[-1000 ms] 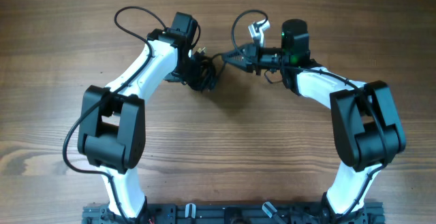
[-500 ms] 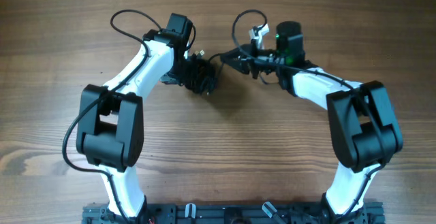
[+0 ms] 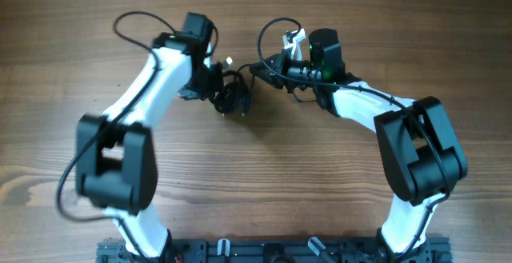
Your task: Untangle cables
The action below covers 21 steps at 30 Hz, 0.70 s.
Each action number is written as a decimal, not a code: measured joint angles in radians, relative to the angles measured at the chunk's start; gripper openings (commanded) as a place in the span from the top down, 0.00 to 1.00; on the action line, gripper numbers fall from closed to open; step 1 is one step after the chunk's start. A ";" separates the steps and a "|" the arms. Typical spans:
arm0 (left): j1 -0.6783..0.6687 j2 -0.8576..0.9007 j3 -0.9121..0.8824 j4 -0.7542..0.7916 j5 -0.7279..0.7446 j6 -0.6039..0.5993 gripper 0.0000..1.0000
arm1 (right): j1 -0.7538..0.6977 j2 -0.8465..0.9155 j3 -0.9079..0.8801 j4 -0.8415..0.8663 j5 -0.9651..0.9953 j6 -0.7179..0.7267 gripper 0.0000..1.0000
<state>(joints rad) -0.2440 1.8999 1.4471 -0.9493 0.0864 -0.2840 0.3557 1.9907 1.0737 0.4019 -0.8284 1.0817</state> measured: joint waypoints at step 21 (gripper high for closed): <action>-0.031 -0.079 -0.023 0.074 -0.011 -0.178 0.96 | -0.012 -0.021 0.015 -0.109 -0.098 0.061 0.96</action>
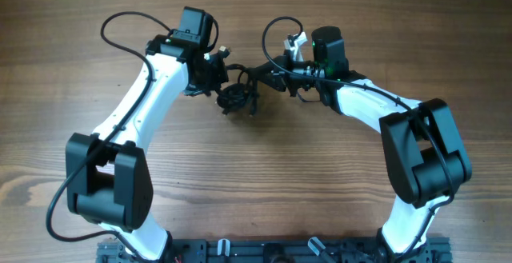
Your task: Untangle cables
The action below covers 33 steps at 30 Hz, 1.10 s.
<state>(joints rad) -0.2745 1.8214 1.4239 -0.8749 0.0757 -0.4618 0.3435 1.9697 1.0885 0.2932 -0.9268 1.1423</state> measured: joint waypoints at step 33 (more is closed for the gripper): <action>-0.006 0.178 -0.090 0.160 -0.017 0.176 0.96 | -0.072 0.001 -0.003 -0.101 0.218 0.274 0.96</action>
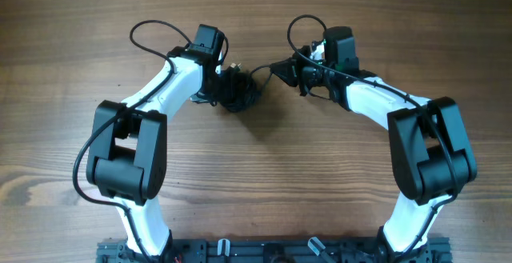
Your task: Untangle cables
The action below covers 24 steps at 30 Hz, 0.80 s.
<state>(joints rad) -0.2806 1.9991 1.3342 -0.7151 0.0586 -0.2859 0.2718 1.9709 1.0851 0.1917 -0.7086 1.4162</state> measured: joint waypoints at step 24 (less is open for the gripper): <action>0.064 0.000 -0.042 -0.019 -0.120 0.001 0.96 | -0.242 0.000 0.006 -0.405 -0.102 -0.683 0.45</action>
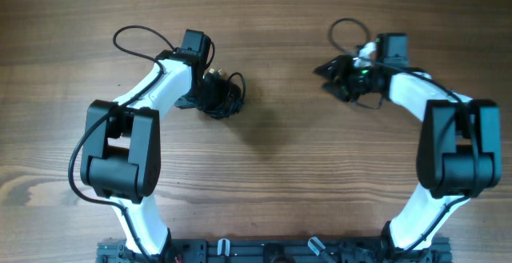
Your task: Untangle cables
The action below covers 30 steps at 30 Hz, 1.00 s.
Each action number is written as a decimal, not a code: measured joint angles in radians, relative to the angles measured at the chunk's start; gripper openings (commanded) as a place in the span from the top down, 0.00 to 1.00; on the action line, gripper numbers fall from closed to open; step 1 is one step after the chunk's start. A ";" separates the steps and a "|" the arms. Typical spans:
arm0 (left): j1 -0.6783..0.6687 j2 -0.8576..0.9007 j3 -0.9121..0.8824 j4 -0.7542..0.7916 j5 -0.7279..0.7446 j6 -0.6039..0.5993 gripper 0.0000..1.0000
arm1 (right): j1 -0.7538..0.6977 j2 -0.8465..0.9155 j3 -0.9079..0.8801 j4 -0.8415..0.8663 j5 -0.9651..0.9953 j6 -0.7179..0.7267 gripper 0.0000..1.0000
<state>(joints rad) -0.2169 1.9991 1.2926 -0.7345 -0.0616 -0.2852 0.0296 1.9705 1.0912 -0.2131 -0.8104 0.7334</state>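
A black cable bundle (226,97) lies coiled on the wooden table, left of centre. My left gripper (210,89) reaches into its left side and looks shut on it, though the dark coil partly hides the fingers. My right gripper (324,69) is far to the right and points left. It is shut on a separate short black cable (346,89) that hangs in a small clump under it. Nothing runs between the bundle and that clump, and bare wood shows between them.
Each arm's own thin wire loops out behind its wrist, the left wire loop (132,35) and the right wire loop (349,28). The wooden table (272,175) stretches toward the front. A black rail (272,251) with the arm bases lines the near edge.
My right gripper moved well to the right with a black cable in it, which has come free of the bundle. The left gripper and the bundle shifted slightly left and down.
Both grippers first held the black tangle close together at the table's upper middle. They stayed on it as it shifted, with a strand stretched between them. Now the right one holds its own cable far right, and the left keeps the remaining coil.
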 measured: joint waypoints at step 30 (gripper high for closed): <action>0.000 0.000 -0.001 0.003 -0.001 0.003 0.96 | 0.501 0.000 0.000 0.309 0.277 -0.192 0.83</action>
<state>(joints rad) -0.2169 1.9991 1.2919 -0.7319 -0.0624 -0.2817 0.5308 1.9705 1.0908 0.0956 -0.5331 0.5415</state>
